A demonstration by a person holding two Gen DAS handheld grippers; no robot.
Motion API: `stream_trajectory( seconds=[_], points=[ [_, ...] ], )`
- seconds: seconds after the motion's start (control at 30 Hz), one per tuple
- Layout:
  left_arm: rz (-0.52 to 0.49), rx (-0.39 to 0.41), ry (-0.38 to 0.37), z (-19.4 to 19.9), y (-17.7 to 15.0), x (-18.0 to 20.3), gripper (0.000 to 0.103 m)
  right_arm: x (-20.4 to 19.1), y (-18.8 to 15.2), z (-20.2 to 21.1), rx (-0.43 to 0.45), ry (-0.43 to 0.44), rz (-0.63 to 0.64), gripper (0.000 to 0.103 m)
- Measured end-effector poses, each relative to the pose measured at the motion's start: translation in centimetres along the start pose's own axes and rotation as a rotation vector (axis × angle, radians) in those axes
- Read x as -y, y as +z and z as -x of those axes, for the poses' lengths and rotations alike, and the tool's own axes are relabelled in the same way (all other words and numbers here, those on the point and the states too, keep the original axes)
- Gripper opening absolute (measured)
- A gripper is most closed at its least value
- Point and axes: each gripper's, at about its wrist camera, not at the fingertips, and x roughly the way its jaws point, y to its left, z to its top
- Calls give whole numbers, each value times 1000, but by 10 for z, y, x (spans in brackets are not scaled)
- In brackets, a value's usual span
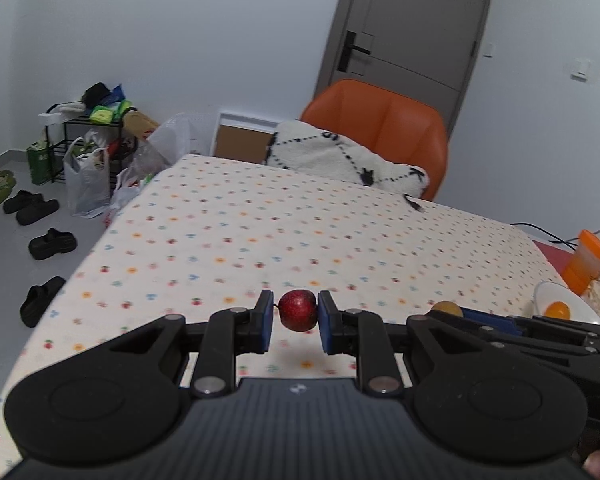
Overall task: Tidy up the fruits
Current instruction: 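Carry the plum and kiwi to the plate and open both grippers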
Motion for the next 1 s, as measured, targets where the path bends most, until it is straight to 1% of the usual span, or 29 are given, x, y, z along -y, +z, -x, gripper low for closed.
stream_trajectory(
  seconds=[0.37,1.0],
  points=[
    [-50,-3,-74,2,-5,44,22,35,-10,45,70,-80,-61,24],
    [-133,-16,-203,-2,-14,120,22,93,-33,98,130,-215,-152,24]
  ],
)
